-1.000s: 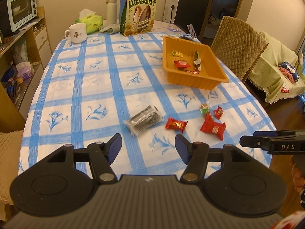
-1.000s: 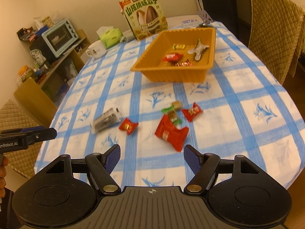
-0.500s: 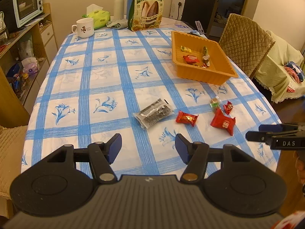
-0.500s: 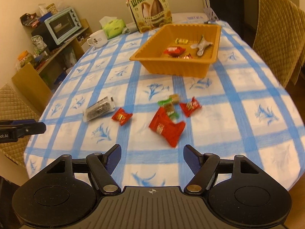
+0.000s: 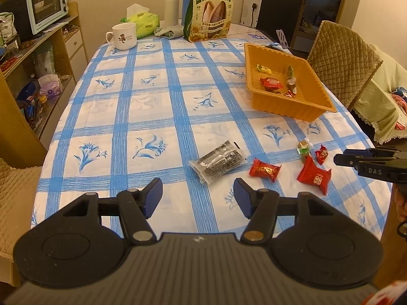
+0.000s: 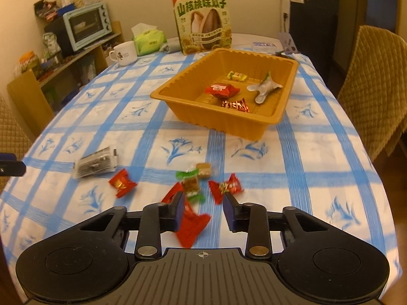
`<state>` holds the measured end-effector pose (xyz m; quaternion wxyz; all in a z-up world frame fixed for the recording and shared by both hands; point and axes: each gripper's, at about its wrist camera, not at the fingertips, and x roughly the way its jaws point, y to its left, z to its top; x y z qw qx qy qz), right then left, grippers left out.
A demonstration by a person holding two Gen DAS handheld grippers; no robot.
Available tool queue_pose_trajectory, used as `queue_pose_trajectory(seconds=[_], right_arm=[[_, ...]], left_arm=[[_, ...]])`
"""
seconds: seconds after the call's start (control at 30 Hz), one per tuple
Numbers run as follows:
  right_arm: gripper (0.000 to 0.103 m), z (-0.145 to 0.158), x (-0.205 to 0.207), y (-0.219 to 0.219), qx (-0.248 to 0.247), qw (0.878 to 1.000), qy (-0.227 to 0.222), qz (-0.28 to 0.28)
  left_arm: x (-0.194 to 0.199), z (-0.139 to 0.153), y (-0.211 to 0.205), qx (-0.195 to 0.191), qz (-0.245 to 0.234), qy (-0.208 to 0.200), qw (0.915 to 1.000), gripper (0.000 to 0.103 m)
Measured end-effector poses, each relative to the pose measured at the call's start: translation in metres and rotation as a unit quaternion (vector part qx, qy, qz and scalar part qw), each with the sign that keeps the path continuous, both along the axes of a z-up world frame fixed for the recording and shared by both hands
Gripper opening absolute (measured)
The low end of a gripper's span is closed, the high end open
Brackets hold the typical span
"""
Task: Organize snacks
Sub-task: 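Lower the right tool onto the green-wrapped square candy and close it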
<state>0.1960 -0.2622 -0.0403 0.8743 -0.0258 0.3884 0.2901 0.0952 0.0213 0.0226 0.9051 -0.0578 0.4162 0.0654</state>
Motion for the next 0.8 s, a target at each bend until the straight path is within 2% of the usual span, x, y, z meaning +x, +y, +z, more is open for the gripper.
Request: queue_pose_trajectory(seconds=[0.07, 0.17, 0.6, 0.8], right_arm=[[0.024, -0.005, 0.007, 0.005, -0.005, 1.000, -0.003, 0.014], [0.020, -0.012, 0.014, 0.012, -0.012, 0.999, -0.010, 0.033], [0.019, -0.036, 0.031, 0.037, -0.036, 0.996, 0.000, 0.086], [0.020, -0.040, 0.034, 0.048, -0.042, 0.995, 0.003, 0.087]], left_arm=[[0.003, -0.001, -0.001, 0.001, 0.002, 0.001, 1.0000, 0.059], [0.008, -0.003, -0.001, 0.002, 0.007, 0.003, 1.0000, 0.059], [0.022, -0.010, 0.002, 0.002, 0.029, 0.016, 0.9994, 0.059], [0.026, -0.013, 0.004, 0.003, 0.035, 0.021, 0.9992, 0.059]])
